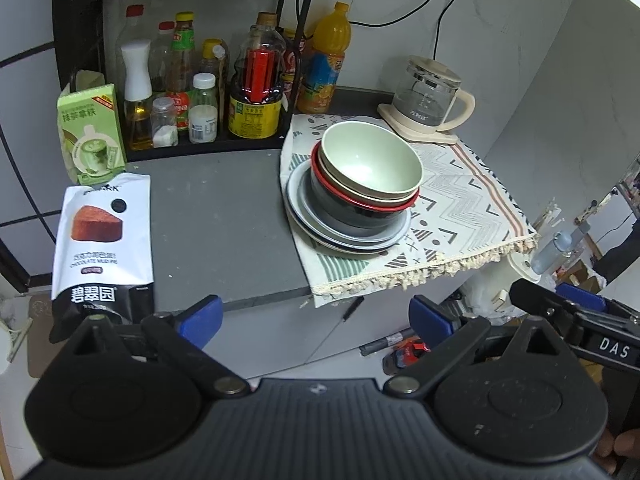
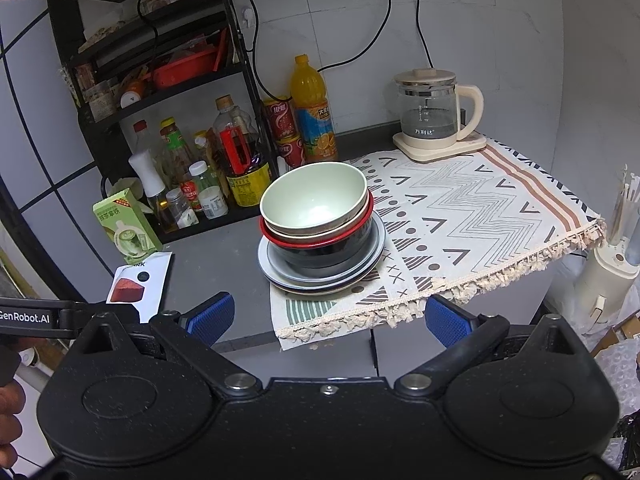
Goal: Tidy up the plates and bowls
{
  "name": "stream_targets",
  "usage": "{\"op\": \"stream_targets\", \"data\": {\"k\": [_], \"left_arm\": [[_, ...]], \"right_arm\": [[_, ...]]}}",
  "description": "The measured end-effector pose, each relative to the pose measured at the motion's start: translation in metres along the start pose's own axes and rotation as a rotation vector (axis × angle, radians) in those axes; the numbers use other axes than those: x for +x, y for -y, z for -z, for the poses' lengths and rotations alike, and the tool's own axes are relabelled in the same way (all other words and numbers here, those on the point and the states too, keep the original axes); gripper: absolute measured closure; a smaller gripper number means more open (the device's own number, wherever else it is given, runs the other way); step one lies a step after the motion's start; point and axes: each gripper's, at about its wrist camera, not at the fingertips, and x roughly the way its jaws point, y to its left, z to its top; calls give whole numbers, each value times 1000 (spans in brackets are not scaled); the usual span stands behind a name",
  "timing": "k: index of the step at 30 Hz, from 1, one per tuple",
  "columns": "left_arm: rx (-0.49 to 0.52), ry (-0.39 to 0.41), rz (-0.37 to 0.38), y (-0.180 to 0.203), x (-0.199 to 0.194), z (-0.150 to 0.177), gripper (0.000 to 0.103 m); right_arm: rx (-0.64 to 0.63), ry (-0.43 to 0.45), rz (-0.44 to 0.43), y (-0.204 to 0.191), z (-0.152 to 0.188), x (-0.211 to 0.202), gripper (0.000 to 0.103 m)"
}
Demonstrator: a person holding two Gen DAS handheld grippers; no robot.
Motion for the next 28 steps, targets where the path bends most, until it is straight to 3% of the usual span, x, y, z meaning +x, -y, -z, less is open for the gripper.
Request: {"op": "stream_targets", "data": {"k": [28], "left_arm": [[54, -7, 10, 25, 21, -11, 1]], "right_arm": [[21, 2, 16, 19, -4, 6, 0]]}}
